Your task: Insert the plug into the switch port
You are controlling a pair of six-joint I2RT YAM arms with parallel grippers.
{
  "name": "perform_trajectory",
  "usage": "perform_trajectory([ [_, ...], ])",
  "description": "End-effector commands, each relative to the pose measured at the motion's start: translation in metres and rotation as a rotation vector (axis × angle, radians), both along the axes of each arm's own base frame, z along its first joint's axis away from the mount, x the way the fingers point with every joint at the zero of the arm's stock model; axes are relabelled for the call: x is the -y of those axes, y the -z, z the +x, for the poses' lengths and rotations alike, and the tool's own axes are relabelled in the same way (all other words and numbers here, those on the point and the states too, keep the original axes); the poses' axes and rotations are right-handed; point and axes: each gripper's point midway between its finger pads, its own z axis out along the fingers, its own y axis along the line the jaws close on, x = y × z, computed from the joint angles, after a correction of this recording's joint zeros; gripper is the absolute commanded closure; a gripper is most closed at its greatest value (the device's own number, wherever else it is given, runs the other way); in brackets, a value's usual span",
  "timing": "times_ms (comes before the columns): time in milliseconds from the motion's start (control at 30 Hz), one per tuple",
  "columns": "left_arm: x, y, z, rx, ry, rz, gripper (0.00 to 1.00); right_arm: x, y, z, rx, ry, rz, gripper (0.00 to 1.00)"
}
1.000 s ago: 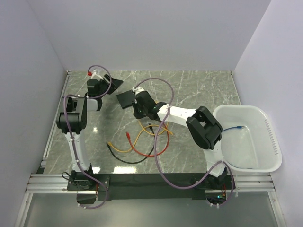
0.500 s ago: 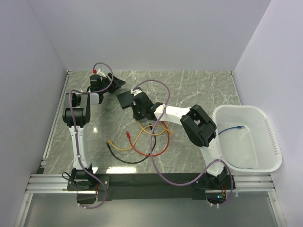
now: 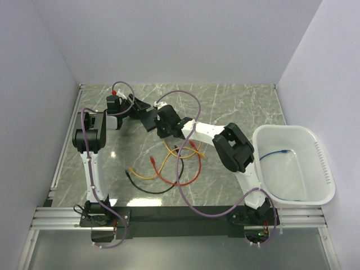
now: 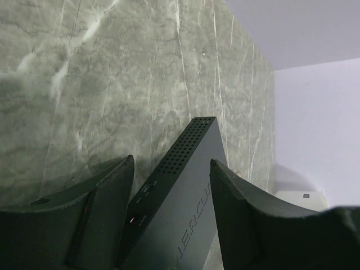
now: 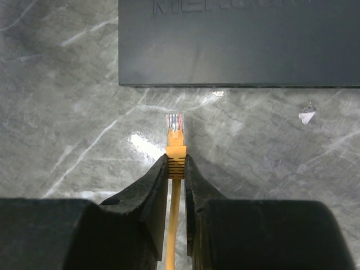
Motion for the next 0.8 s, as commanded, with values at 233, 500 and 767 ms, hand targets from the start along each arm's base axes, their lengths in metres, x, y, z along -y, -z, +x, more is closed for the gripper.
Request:
perform_trajectory([
  [233,0.008,0.02,-0.027,-0.094,0.042,0.014,0.37,-0.009,-0.011,0.008,0.04,0.0,0.037,1.0],
  [500,0.015,0.017,-0.026,-0.046,0.066,0.006,0.37,-0.016,-0.004,0.004,0.031,-0.007,0.025,1.0],
  [767,0.02,0.02,-0.026,-0.05,0.071,0.011,0.37,-0.021,0.004,0.005,0.024,-0.005,0.017,1.0],
])
